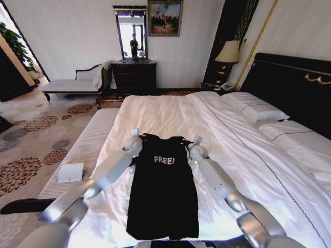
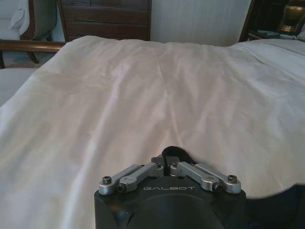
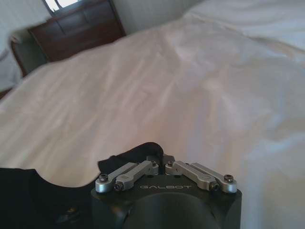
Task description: Fold the clothes on the bed.
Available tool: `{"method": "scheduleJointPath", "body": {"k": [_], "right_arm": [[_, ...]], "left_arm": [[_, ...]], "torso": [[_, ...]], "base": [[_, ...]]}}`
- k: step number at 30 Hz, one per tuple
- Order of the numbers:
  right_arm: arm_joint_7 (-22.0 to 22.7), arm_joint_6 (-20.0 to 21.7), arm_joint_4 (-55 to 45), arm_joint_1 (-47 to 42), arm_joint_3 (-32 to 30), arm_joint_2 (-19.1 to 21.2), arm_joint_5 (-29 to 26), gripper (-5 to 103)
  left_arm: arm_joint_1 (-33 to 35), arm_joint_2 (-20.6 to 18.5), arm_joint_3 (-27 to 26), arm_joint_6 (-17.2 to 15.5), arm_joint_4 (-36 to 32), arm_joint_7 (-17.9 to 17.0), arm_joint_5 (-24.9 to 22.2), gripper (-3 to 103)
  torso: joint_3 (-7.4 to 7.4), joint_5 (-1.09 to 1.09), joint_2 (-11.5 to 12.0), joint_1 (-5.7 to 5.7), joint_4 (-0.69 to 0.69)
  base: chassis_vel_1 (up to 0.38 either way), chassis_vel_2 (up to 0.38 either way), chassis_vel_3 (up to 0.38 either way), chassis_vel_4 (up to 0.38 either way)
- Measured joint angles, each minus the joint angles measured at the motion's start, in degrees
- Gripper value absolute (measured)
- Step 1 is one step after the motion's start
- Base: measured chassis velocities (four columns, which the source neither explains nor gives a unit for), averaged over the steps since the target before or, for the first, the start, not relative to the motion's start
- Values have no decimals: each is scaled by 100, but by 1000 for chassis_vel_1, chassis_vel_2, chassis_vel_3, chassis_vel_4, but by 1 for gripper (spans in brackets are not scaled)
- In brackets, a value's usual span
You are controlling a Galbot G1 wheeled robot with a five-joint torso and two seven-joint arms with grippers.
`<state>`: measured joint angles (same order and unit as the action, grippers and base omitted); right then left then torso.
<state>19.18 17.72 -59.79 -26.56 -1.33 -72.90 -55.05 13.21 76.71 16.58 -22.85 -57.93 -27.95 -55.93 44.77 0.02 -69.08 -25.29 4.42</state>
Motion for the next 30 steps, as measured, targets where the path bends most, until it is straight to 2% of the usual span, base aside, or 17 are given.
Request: {"method": "scheduleJointPath", "body": {"k": [2, 7, 17, 23, 24, 25, 26, 29, 30], "right_arm": [[-24, -49, 377, 191, 1, -111, 85, 1], [-129, -130, 816, 404, -7, -191, 217, 1], [-431, -446, 1412, 669, -59, -302, 451, 1], [-502, -574, 1603, 761, -19, -369, 527, 1], [-525, -605, 1662, 780, -15, -383, 590, 1], [-548, -628, 1679, 784, -9, -384, 645, 1], [-548, -628, 1679, 784, -9, -384, 645, 1], [-608, -669, 1441, 641, 40, -305, 692, 11], [-626, -690, 1229, 496, 93, -224, 722, 22]], "left_arm": [[-285, 409, -26, 97, 732, 218, 254, 1], [-486, 635, -51, 117, 1299, 349, 374, 1], [-247, 433, -31, 119, 1218, 318, 408, 1], [-202, 412, -36, 100, 1158, 162, 390, 1], [-182, 373, -16, 47, 1070, 91, 325, -2], [-155, 329, -4, 14, 973, 38, 262, 3], [-155, 329, -4, 14, 973, 38, 262, 3], [-29, 148, 6, -90, 599, -211, 163, 13], [90, -11, -20, -68, 369, -346, 209, 19]], "torso": [[-1, -1, 0, 0, -1], [-1, 0, 0, -1, 2], [-1, -2, -1, 1, -2], [-1, -2, 0, 0, 0], [-2, -2, -1, 0, -1], [-2, -2, -1, 0, -1], [-2, -2, -1, 0, -1], [-2, -3, -1, 0, -1], [-2, -1, 0, 0, 1]], "base": [[0, 0, 0, 0], [0, 0, 0, 0], [0, 0, 0, 0], [0, 0, 0, 0], [0, 0, 0, 0], [0, 0, 0, 0], [0, 0, 0, 0], [0, 0, 0, 0], [0, 0, 0, 0]]}}
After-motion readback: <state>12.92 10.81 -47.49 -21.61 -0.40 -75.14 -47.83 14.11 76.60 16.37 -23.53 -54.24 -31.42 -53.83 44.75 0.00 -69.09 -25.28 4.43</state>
